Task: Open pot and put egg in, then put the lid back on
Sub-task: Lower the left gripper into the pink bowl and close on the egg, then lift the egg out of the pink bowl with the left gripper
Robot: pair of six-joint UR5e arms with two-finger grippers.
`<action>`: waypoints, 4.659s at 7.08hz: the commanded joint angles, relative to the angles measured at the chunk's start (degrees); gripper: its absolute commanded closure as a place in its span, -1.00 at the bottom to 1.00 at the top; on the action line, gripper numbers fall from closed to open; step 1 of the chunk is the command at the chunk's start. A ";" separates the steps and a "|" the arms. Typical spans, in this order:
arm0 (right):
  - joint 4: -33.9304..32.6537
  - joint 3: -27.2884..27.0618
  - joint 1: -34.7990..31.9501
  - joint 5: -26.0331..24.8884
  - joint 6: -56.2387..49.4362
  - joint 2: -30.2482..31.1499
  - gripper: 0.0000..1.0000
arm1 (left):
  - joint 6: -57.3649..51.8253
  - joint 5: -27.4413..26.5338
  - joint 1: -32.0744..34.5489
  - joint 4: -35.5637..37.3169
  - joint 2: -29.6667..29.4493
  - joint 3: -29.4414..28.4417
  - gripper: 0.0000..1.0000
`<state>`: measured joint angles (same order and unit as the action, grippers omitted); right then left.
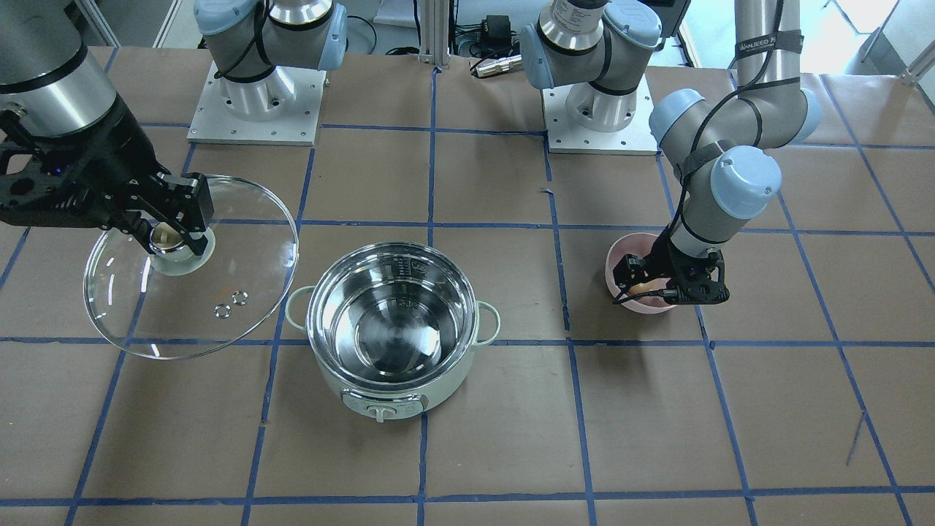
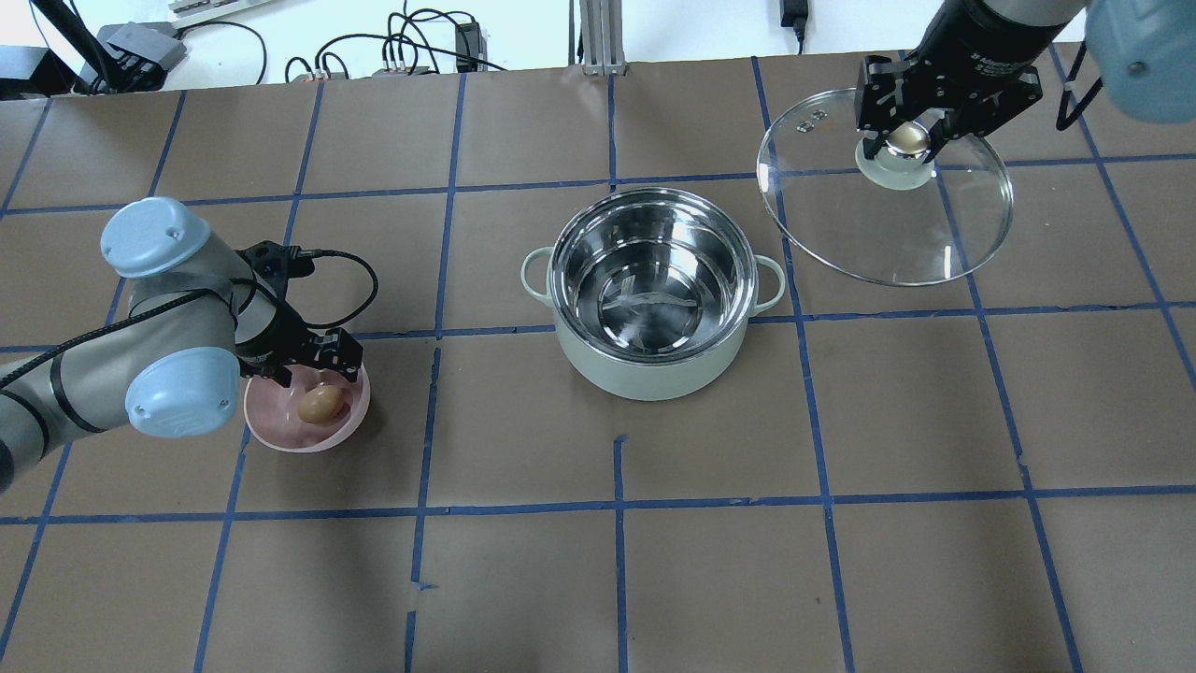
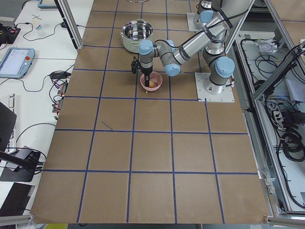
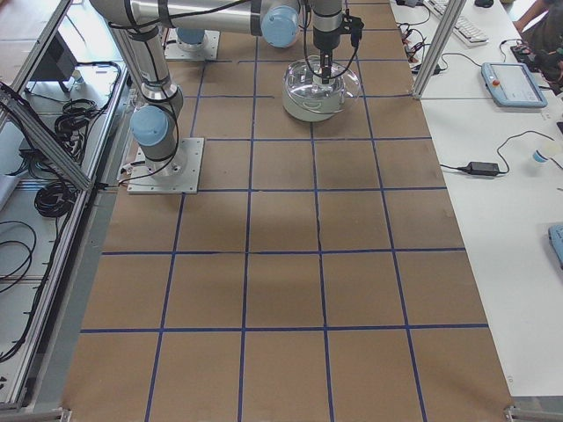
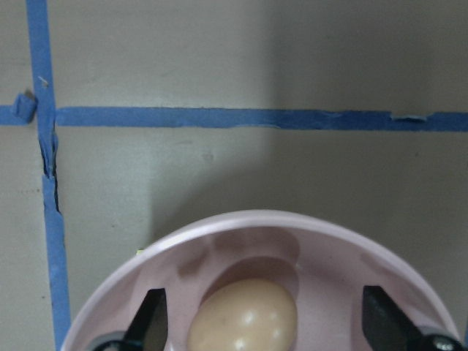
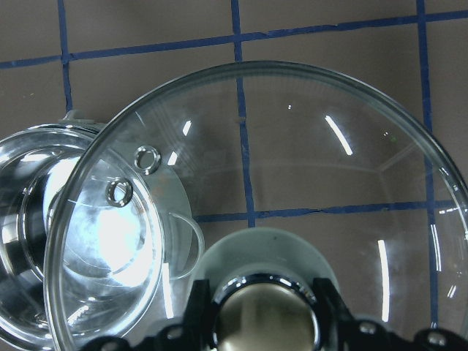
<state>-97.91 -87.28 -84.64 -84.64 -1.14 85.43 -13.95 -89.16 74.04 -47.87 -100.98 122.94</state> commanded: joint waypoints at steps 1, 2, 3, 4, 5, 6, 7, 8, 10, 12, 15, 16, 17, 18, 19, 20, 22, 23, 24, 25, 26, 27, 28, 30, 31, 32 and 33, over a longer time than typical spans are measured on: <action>0.00 0.00 0.00 0.00 0.00 0.00 0.04 | -0.37 -0.40 -0.29 -0.11 -0.26 -0.07 -0.81; 0.00 0.00 0.00 0.00 0.00 0.09 0.04 | -0.20 -0.31 -0.30 -0.11 -0.44 0.02 -0.81; 0.00 0.00 -0.09 0.00 0.00 0.00 0.04 | -0.11 -0.40 -0.30 -0.11 -0.53 0.02 -0.81; 0.00 0.00 -0.09 0.00 0.00 0.00 0.04 | -0.11 -0.40 -0.30 -0.11 -0.62 0.10 -0.68; 0.00 0.00 -0.09 0.00 0.00 0.00 0.04 | -0.02 -1.27 -0.38 -0.03 -0.79 0.37 -0.41; 0.00 0.00 -0.09 0.09 0.00 0.00 0.04 | 0.06 -1.71 -0.38 -0.11 -0.88 0.46 -0.40; 0.00 0.00 -0.09 0.09 0.00 0.00 0.04 | 0.24 -1.72 -0.38 -0.11 -0.97 0.46 -0.40; 0.00 0.00 -0.09 0.09 0.00 0.00 0.04 | 0.15 -1.72 -0.38 -0.11 -1.14 0.54 -0.40; 0.00 -0.09 -0.09 0.00 0.00 0.00 0.04 | 0.33 -1.72 -0.38 -0.11 -1.41 0.89 -0.39; 0.00 -0.17 -0.09 0.00 0.09 0.00 0.04 | 0.33 -1.72 -0.38 -0.11 -1.41 0.90 -0.31; -0.09 -0.70 0.00 0.09 0.17 0.17 0.04 | 0.24 -1.55 -0.38 -0.03 -1.41 0.90 -0.25; 0.00 -1.05 -0.17 0.00 0.00 0.87 0.04 | -0.37 -1.46 -0.38 -0.03 -1.41 0.81 -0.25; -0.09 -2.62 -0.09 0.09 0.00 1.40 0.05 | -1.33 -1.46 -0.38 0.32 -1.32 0.72 -0.25; -0.35 -3.07 -0.09 0.18 0.00 1.75 0.05 | -3.78 -1.54 -0.91 0.50 -1.32 0.81 -0.26; -0.35 -3.07 0.09 0.18 -0.09 1.76 0.05 | -5.45 -1.46 -2.04 0.67 -1.32 0.81 -0.27; -0.35 -3.07 0.09 0.18 -0.09 1.76 0.04 | -5.56 -1.37 -2.14 0.68 -1.41 0.90 -0.27; -0.44 -3.07 0.09 0.18 -0.09 1.76 0.04 | -5.47 -1.19 -2.14 1.38 -1.58 0.90 -0.27; -0.44 -3.07 0.17 0.18 -0.09 1.76 0.04 | -5.47 -1.10 -2.14 1.38 -1.58 0.90 -0.27; -0.44 -3.07 0.35 0.09 -0.09 1.76 0.04 | -5.38 -1.10 -2.14 1.47 -1.58 0.90 -0.27; -0.44 -3.07 0.44 0.00 -0.09 1.76 0.04 | -5.30 -1.10 -2.14 1.99 -1.58 0.98 -0.27; -0.44 -3.07 0.44 -0.08 -0.09 1.76 0.04 | -5.21 -1.10 -2.14 1.99 -1.58 1.16 -0.27; -0.44 -3.07 0.35 -0.17 -0.09 1.76 0.04 | -4.95 -1.02 -2.14 2.08 -1.50 1.77 -0.27; -0.35 -3.07 0.35 -0.17 -0.09 1.76 0.04 | -4.86 -1.10 -2.14 2.08 -1.41 1.86 -0.27; -0.35 -3.07 0.26 -0.17 -0.18 1.76 0.04 | -4.25 -1.45 -1.88 1.73 -1.23 1.95 -0.31; -0.35 -3.07 0.26 -0.17 -0.09 1.76 0.04 | -3.63 -1.63 -1.79 1.64 -1.15 1.95 -0.31; -0.35 -3.07 0.26 -0.17 -0.18 1.76 0.04 | -3.71 -1.81 -1.79 1.29 -0.19 1.95 -0.31; -0.35 -3.07 0.26 -0.17 -0.18 1.76 0.04 | -2.41 -1.81 -1.62 0.77 -0.18 2.65 -0.31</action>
<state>-98.26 -90.35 -84.37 -84.81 -1.30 87.19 -17.44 -90.87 72.26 -46.55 -101.52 125.07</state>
